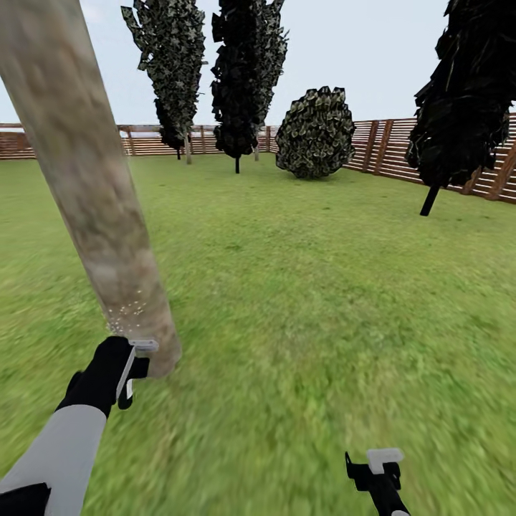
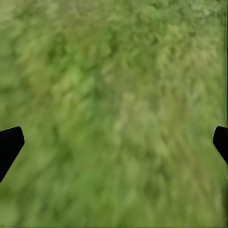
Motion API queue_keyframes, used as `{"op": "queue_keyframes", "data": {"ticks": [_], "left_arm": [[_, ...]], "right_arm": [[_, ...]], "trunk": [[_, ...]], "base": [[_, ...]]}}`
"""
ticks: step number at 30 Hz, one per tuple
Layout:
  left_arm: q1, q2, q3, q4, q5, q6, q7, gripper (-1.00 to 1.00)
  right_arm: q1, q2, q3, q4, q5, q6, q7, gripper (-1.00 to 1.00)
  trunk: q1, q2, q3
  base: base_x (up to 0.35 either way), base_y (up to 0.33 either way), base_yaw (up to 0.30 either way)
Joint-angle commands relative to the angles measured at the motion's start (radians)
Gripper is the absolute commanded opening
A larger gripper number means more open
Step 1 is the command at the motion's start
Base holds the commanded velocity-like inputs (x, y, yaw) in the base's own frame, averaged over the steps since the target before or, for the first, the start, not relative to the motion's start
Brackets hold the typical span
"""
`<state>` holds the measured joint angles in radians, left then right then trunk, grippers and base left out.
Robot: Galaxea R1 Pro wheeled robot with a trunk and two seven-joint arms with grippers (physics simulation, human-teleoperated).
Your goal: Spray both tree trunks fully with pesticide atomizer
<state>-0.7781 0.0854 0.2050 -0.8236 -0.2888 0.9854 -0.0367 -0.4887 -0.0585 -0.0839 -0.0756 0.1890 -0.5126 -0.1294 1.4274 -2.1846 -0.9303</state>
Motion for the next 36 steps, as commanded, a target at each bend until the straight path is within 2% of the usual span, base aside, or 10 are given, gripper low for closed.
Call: {"op": "queue_keyframes", "data": {"ticks": [1, 3, 5, 8, 11, 14, 22, 24, 28, 36], "left_arm": [[0.004, 0.011, 0.002, 0.003, 0.002, 0.003, -0.003, -1.0], [0.013, 0.066, 0.003, 0.008, 0.003, 0.003, -0.003, -1.0], [0.015, 0.085, 0.003, 0.009, 0.004, 0.004, -0.003, -1.0], [0.016, 0.073, -0.001, 0.03, 0.009, 0.002, -0.003, -1.0], [0.016, 0.014, -0.002, 0.056, 0.005, -0.017, -0.002, -1.0], [0.016, -0.004, -0.001, 0.059, 0.003, -0.023, -0.003, -1.0], [0.03, 0.073, 0.017, 0.06, 0.002, -0.027, -0.002, -1.0], [0.032, 0.069, 0.015, 0.067, 0.002, -0.028, -0.002, -1.0], [0.032, 0.008, 0.012, 0.147, 0.003, -0.139, 0.02, -1.0], [0.047, 0.029, 0.02, 0.153, 0.007, -0.169, 0.103, -1.0]], "right_arm": [[-0.001, 0.0, -0.008, 0.001, 0.011, -0.003, -0.003, 1.0], [-0.001, 0.0, -0.008, 0.001, 0.011, -0.003, -0.003, 1.0], [-0.001, 0.0, -0.008, 0.001, 0.011, -0.003, -0.003, 1.0], [-0.001, 0.0, -0.008, 0.002, 0.011, -0.003, -0.003, 1.0], [-0.001, 0.0, -0.008, 0.001, 0.011, -0.003, -0.003, 1.0], [-0.001, 0.0, -0.008, 0.002, 0.011, -0.003, -0.003, 1.0], [-0.001, 0.0, -0.008, 0.002, 0.011, -0.003, -0.003, 1.0], [-0.001, 0.0, -0.008, 0.002, 0.011, -0.003, -0.003, 1.0], [-0.001, 0.0, -0.008, 0.002, 0.011, -0.003, -0.003, 1.0], [-0.001, 0.0, -0.008, 0.002, 0.012, -0.003, -0.003, 1.0]], "trunk": [[0.0, 0.0, -0.001], [0.0, 0.0, -0.001], [0.0, 0.0, -0.001], [0.0, 0.0, -0.001], [0.0, 0.0, -0.001], [0.0, 0.0, -0.001], [0.0, 0.0, -0.001], [0.0, 0.0, -0.001], [0.0, 0.0, -0.001], [0.0, 0.0, -0.001]], "base": [[0.19, -0.234, 0.0], [0.194, -0.232, 0.0], [0.196, -0.231, 0.064], [0.197, -0.23, 0.222], [0.206, -0.195, 0.268], [0.21, -0.179, 0.275], [0.221, -0.176, 0.277], [0.228, -0.184, 0.277], [0.229, -0.196, 0.277], [0.235, -0.188, 0.27]]}}
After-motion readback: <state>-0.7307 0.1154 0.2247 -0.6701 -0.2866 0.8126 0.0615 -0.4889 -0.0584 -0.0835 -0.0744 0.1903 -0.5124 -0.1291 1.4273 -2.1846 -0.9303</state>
